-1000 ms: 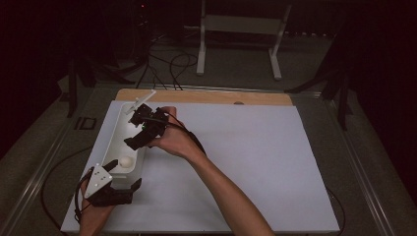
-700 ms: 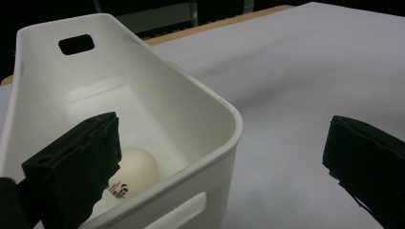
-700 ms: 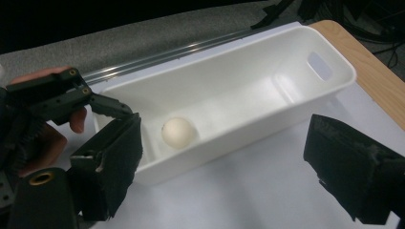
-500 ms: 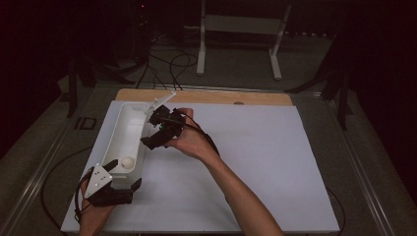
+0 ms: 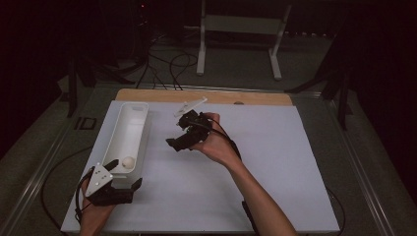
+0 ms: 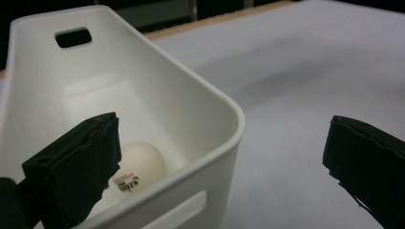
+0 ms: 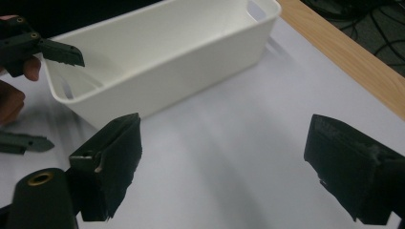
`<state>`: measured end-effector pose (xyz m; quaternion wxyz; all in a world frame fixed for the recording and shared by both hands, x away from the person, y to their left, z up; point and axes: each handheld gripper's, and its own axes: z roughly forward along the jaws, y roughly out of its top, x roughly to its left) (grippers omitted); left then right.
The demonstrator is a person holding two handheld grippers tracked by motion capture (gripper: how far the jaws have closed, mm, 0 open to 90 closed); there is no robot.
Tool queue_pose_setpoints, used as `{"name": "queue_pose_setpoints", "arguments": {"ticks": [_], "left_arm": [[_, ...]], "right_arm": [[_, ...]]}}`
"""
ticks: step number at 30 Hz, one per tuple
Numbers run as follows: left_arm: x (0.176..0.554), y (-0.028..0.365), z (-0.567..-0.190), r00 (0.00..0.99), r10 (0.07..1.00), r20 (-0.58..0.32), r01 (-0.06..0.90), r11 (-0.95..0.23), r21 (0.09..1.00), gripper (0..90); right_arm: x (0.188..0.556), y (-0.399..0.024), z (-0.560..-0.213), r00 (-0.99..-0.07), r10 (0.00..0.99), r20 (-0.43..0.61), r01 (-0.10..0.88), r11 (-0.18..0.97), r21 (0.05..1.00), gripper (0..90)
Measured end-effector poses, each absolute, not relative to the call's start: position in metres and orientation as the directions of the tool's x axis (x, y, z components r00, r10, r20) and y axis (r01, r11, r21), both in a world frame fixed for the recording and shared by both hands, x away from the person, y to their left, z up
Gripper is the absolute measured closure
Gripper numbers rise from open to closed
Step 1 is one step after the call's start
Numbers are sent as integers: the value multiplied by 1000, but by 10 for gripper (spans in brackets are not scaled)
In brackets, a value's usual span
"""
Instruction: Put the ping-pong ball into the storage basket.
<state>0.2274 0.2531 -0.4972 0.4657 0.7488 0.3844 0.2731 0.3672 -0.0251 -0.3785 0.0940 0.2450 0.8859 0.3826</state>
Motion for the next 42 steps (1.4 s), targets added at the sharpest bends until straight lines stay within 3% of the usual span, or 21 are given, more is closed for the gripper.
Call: {"name": "queue_pose_setpoints", "arguments": {"ticks": [22,42], "left_arm": [[228,251,-496,548,835,44,323,-259,910,0],[230,250,-495,544,839,26,329,-242,913,0]], "right_arm": [[345,-126,-403,-785,618,30,418,495,761,121],[302,-220,-447,-704,705,81,456,362,813,119]]}}
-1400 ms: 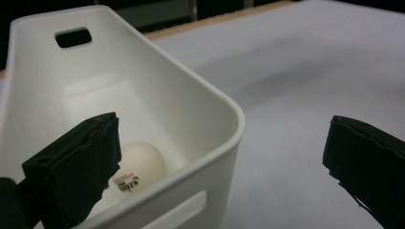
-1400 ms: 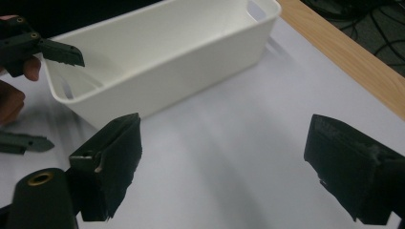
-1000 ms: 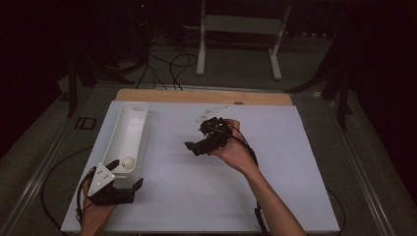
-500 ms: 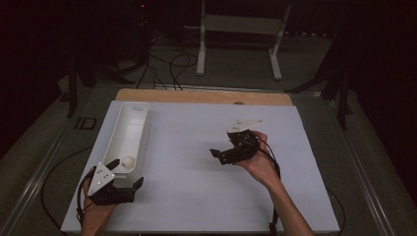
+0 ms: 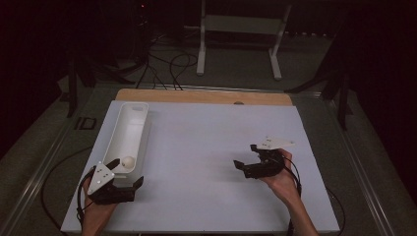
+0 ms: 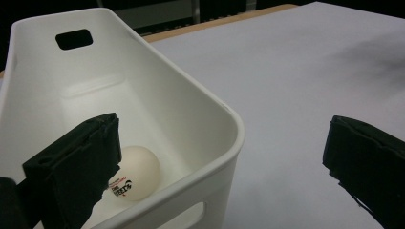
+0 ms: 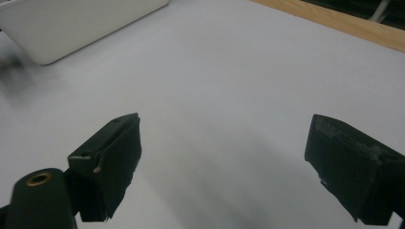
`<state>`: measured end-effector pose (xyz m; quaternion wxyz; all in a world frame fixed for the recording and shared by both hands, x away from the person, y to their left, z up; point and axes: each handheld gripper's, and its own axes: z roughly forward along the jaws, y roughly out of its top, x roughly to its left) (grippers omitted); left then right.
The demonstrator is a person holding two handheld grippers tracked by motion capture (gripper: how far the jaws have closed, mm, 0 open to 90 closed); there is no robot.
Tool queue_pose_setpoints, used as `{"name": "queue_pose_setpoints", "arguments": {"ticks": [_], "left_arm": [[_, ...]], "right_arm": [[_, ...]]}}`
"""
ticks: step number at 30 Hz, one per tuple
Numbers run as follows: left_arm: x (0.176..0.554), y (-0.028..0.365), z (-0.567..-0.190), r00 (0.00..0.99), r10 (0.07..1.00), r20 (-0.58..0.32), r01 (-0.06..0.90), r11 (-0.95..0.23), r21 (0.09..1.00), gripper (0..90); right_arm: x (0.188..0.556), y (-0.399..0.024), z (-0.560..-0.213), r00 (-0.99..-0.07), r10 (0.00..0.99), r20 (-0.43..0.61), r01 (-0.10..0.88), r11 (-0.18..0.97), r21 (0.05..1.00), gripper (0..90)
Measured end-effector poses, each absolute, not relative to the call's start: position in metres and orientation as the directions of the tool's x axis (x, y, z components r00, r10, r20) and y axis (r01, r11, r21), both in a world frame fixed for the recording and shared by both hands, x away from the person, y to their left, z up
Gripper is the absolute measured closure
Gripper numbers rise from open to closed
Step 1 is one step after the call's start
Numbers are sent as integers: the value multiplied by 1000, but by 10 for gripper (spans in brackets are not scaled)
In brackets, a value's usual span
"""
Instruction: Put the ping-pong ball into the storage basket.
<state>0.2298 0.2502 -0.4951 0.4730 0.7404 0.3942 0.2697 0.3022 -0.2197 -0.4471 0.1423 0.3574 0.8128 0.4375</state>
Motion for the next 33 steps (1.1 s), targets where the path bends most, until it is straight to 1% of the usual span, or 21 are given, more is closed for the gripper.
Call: {"name": "queue_pose_setpoints", "arguments": {"ticks": [15,22,33], "left_arm": [[232,252,-495,536,844,13,334,-227,915,0],[233,252,-495,534,846,9,333,-220,917,0],[233,252,-495,531,848,10,335,-221,916,0]], "right_arm": [[273,-262,-466,-664,745,70,397,271,877,112],[263,-268,-471,-661,749,37,349,263,899,109],[256,-272,-477,-664,747,26,335,265,904,110]]}}
